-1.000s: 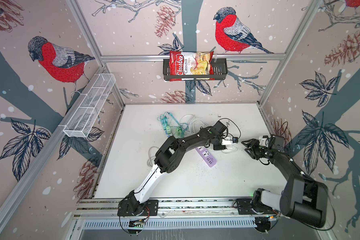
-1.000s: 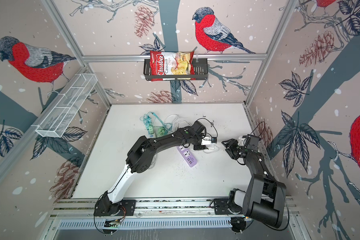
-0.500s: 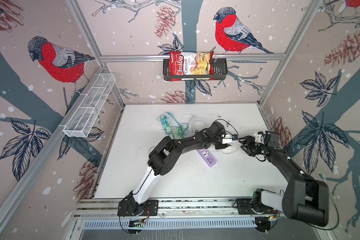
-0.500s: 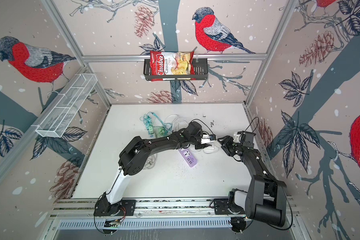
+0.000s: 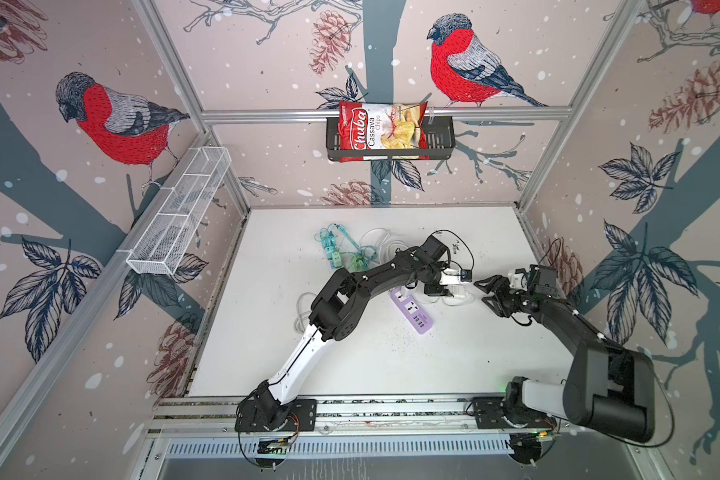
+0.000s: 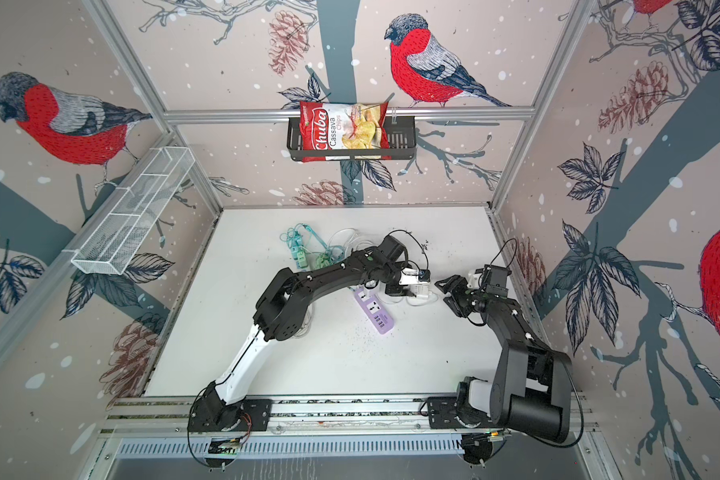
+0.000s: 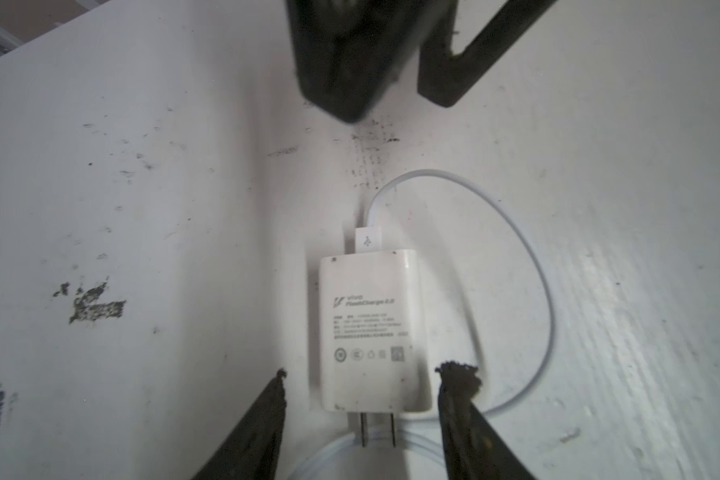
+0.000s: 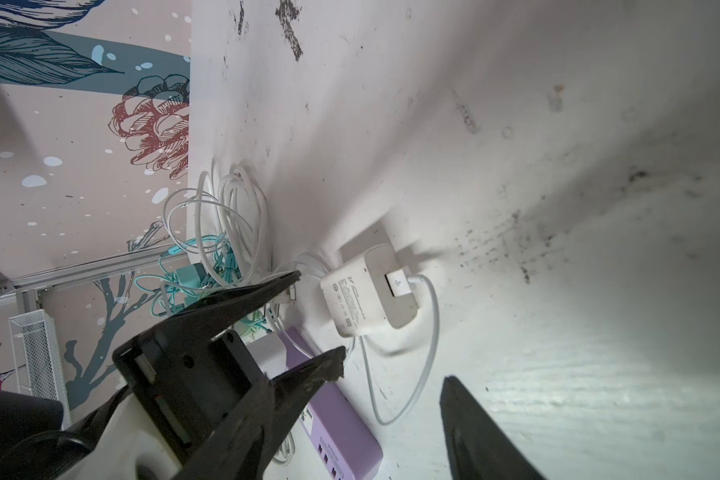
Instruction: Insert the plug
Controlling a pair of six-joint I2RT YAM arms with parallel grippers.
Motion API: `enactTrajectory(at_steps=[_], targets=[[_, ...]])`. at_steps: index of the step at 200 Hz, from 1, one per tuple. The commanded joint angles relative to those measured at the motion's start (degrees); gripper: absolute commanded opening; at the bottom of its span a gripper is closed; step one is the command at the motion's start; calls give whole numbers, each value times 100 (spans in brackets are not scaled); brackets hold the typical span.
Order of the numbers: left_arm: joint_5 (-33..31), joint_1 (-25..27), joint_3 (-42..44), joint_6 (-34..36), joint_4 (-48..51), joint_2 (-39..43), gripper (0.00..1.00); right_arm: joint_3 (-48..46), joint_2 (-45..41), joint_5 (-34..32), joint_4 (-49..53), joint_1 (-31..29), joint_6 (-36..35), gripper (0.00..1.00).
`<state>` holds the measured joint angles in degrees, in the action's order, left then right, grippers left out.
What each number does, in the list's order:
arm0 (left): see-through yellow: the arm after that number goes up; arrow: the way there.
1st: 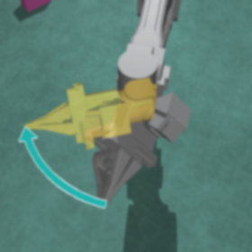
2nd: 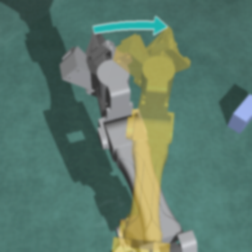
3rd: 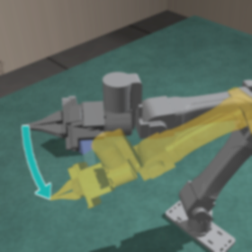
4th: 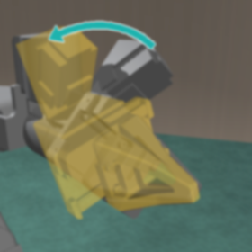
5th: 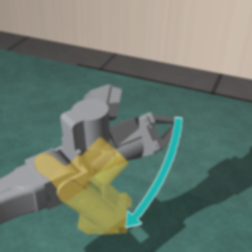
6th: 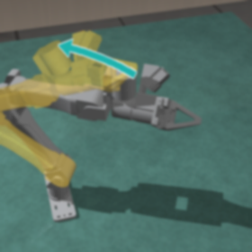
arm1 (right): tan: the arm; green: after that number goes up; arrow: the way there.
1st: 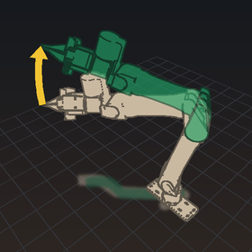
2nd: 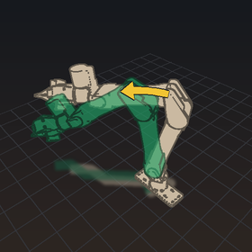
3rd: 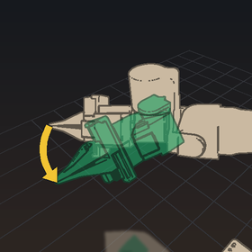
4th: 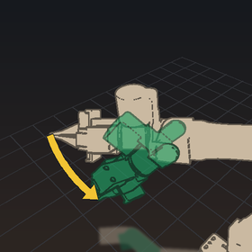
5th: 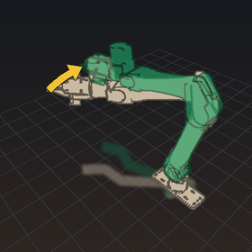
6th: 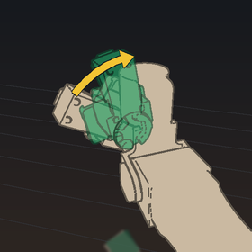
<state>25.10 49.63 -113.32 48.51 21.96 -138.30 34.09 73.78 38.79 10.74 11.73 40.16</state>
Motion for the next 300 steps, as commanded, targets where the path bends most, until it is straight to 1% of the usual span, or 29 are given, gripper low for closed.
enactTrajectory(at_steps=[1, 31, 103, 126, 133, 141, 155, 162, 175, 182, 196, 207, 218, 229, 243, 253, 278, 300], targets=[[508, 11, -59, 187, 465, -26, 59, -3, 18, 64, -100, 18, -191, 66], [356, 25, -99, 171, 488, -145, 59, -7, 32, 68, -98, 51, -227, 67], [-37, 56, -971, 43, 873, -836, 59, -62, 58, 94, -118, 186, -272, 67], [-68, 65, -1057, 42, 1001, -900, 58, -73, 41, 103, -115, 250, -310, 67], [-80, 66, -1044, 53, 1017, -900, 54, -69, 44, 90, -116, 251, -315, 67], [-146, 76, -1050, 32, 1030, -909, 49, -76, 45, 69, -131, 260, -303, 67], [-242, 92, -1052, -6, 1026, -918, 31, -86, 66, 33, -157, 259, -288, 67], [-291, 92, -1040, -25, 1005, -918, 25, -97, 75, 45, -175, 254, -275, 67], [-326, 91, -1043, -30, 942, -894, 20, -95, 100, 59, -191, 260, -288, 67], [-331, 91, -1037, -156, 876, -854, 18, -104, 110, 65, -203, 260, -290, 67], [-241, 87, -1000, -409, 664, -714, 16, -119, 111, 170, -223, 260, -353, 66], [-67, 73, -743, -634, 273, -500, 15, -146, 104, 222, -264, 260, -386, 65], [68, 65, -324, -846, -286, -216, 15, -186, 105, 244, -319, 259, -386, 63], [271, 57, 173, -957, -901, 78, 15, -241, 136, 424, -460, 254, -378, 61], [522, 57, 864, -1142, -1830, 453, 15, -208, 258, 466, -453, 174, -438, 55], [656, 52, 1135, -1292, -2207, 640, 15, -173, 336, 508, -465, 114, -497, 51], [802, 53, 1203, -1526, -2389, 786, 15, -169, 305, 737, -761, 4, -417, 51], [788, 54, 1246, -1597, -2441, 839, 14, -57, 21, 726, -784, -194, -368, 56]])
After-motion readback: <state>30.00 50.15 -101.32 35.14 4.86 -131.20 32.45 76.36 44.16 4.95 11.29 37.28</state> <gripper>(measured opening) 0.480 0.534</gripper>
